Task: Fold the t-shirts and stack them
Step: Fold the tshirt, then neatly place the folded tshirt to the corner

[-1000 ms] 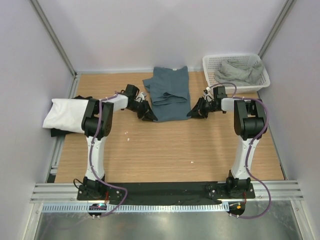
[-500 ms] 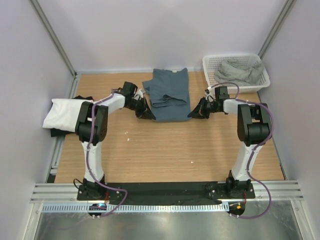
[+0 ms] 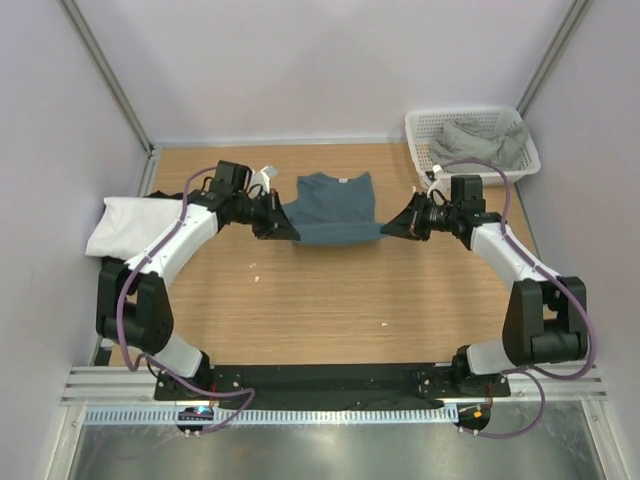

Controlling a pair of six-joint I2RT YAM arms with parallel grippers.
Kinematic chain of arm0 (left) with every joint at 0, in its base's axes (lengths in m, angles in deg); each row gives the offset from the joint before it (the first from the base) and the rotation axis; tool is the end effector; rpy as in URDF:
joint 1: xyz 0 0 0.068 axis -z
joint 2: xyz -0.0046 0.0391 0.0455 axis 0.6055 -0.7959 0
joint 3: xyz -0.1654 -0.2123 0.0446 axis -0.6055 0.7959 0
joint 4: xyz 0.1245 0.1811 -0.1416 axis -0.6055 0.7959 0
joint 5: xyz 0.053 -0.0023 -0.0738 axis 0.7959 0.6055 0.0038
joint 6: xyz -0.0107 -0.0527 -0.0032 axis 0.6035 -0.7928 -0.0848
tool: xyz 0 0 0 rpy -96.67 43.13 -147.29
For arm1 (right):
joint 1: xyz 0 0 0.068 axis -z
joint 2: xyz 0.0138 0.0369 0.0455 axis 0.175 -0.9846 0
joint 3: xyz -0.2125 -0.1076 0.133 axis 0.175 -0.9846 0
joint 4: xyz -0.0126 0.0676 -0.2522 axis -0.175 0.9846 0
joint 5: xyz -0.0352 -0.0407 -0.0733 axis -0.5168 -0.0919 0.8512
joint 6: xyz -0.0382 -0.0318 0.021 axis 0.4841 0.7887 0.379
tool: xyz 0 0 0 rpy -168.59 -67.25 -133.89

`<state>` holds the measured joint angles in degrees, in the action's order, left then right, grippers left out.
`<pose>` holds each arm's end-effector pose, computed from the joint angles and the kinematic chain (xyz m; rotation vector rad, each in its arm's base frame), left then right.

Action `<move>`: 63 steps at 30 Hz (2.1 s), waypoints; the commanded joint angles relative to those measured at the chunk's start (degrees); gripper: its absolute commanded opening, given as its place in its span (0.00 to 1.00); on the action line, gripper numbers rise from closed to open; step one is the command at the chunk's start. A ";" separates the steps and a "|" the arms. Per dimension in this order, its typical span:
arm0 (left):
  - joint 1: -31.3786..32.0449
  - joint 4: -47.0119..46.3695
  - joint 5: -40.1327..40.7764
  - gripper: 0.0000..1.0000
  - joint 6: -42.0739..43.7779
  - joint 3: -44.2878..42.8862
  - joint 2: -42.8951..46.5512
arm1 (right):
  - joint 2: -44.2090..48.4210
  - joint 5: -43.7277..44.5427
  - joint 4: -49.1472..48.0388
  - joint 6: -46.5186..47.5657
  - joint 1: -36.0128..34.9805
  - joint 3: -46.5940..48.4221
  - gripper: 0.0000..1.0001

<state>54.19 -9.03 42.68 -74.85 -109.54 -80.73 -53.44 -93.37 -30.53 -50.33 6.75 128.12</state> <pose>0.3136 -0.1206 0.2751 0.0099 2.5746 -1.2658 0.3028 0.0448 0.2423 0.1223 2.3370 1.3119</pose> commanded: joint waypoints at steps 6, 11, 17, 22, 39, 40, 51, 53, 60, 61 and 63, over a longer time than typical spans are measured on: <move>-0.76 4.87 2.02 0.00 2.39 8.68 10.82 | 9.95 1.44 4.54 -0.82 0.26 -4.03 0.02; -2.60 3.99 2.12 0.00 2.04 3.70 8.81 | 9.09 2.06 3.93 -0.82 0.26 -1.05 0.01; -4.36 3.72 1.94 0.00 3.79 -10.17 -2.51 | -1.01 2.32 -0.11 -0.99 0.34 9.49 0.01; -5.33 3.11 2.03 0.00 4.77 -19.86 -14.63 | -14.01 3.20 -3.36 -0.82 0.34 21.97 0.01; -8.23 3.37 15.12 0.71 6.96 -33.78 -17.49 | -28.28 7.60 0.06 8.85 -1.15 47.33 0.62; -8.31 3.98 14.95 0.71 6.96 -30.81 -16.78 | -26.10 7.33 0.32 8.68 -1.15 45.65 0.62; -13.06 1.79 4.49 0.72 -2.52 -7.14 -13.78 | -27.38 4.25 0.41 7.44 -3.08 33.50 0.60; -13.06 1.44 4.05 0.72 -2.44 -6.78 -15.09 | -28.62 3.99 0.94 7.36 -3.34 34.29 0.60; -13.15 -3.92 0.36 0.74 -7.10 -7.66 -23.78 | -33.01 6.18 0.85 9.72 -5.98 34.82 0.60; -13.15 -4.79 0.10 0.74 -7.88 -8.79 -25.11 | -33.63 6.45 1.46 10.25 -6.51 34.64 0.60; -13.06 -5.33 -0.52 0.74 -8.15 -10.99 -28.44 | -34.07 7.06 1.99 11.13 -7.04 34.12 0.59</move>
<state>41.25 -10.39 45.65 -80.56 -116.79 -105.28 -87.41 -87.19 -28.60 -41.78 0.74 161.43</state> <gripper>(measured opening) 0.737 0.597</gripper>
